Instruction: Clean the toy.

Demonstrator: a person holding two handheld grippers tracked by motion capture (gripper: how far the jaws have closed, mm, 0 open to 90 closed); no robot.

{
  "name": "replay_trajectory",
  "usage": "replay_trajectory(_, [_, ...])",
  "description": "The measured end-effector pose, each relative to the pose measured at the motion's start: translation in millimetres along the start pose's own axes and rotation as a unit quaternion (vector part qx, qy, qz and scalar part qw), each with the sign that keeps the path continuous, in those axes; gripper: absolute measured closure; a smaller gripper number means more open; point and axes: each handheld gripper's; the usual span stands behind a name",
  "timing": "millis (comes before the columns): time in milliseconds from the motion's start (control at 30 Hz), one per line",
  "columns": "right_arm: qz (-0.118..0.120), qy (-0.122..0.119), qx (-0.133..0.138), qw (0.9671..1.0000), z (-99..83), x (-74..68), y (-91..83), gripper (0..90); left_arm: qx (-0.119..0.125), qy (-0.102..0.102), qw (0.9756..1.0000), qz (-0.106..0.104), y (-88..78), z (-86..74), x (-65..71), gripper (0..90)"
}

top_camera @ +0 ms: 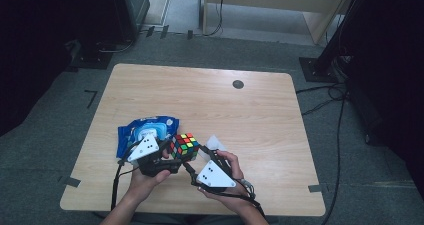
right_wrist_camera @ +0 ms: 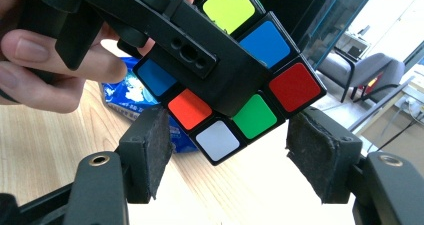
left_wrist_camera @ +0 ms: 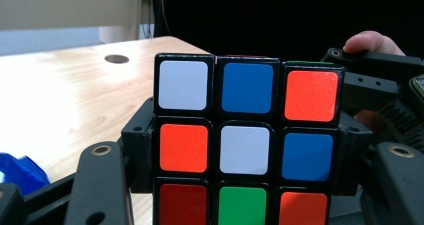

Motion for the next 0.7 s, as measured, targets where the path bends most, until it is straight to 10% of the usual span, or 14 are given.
replay_trajectory(200, [-0.008,-0.005,-0.001,1.0000,-3.2,6.8,-4.4,37.2,0.043,-0.014,0.9989,0.012,-9.8,-3.3,-7.7,33.9])
replay_trajectory(300, [-0.053,0.040,-0.043,0.9969,-16.9,20.0,-3.3,41.7,0.069,-0.015,0.9973,0.022,-15.3,-10.5,-17.6,33.9])
replay_trajectory(367, [-0.058,0.146,-0.084,0.9840,-32.2,35.3,3.5,42.2,0.081,-0.005,0.9963,0.026,-16.4,-16.5,-21.0,33.9])
replay_trajectory(433, [-0.023,0.231,-0.134,0.9634,-47.8,46.8,15.9,41.6,0.095,0.001,0.9954,0.010,-17.0,-21.2,-23.4,33.9])
replay_trajectory(600, [-0.006,0.316,-0.207,0.9256,-74.3,58.8,34.7,45.3,0.088,0.017,0.9959,0.011,-14.2,-24.4,-23.7,33.9])
replay_trajectory(700, [-0.006,0.327,-0.232,0.9161,-80.9,59.6,36.4,47.8,0.084,0.017,0.9962,0.016,-12.5,-26.3,-23.8,33.9])
Point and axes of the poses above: each handheld gripper's, and its own axes: y roughly forward along the jaws, z roughly out of its top, x roughly to its right, and after that the axes turned 9 degrees about -x, right-handed
